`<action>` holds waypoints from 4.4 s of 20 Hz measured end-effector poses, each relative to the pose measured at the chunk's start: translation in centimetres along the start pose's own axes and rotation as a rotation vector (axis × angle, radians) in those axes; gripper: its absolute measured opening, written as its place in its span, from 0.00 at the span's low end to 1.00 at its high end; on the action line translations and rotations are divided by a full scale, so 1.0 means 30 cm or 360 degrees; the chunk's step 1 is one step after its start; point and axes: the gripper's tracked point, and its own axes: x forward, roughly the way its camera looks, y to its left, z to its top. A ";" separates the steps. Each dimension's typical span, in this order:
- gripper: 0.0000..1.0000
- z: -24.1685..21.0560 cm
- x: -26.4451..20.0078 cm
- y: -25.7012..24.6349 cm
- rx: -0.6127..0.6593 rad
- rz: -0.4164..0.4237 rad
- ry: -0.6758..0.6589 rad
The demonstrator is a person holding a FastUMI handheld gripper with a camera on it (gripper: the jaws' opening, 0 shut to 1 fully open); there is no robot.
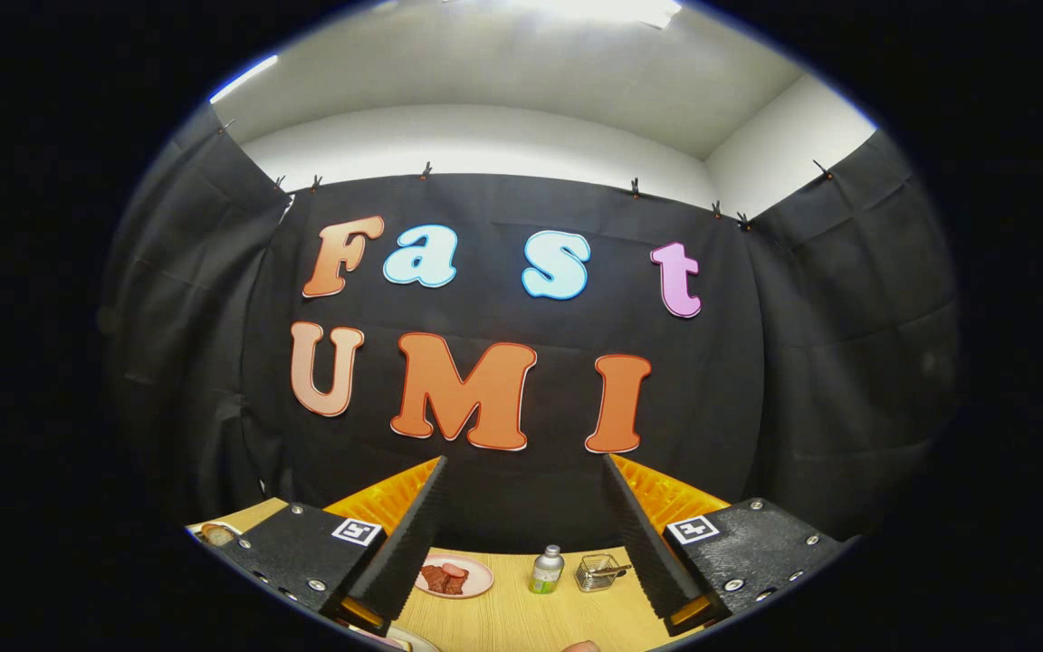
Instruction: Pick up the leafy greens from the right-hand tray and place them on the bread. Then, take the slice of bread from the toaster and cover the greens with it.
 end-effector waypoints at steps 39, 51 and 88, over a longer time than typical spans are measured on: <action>0.97 -1.233 -0.383 -0.005 0.0087 0.0252 0.1595; 0.95 -1.506 -0.558 0.051 -0.0009 0.0411 0.2074; 0.03 -1.255 -0.482 0.391 0.0096 0.0559 0.1957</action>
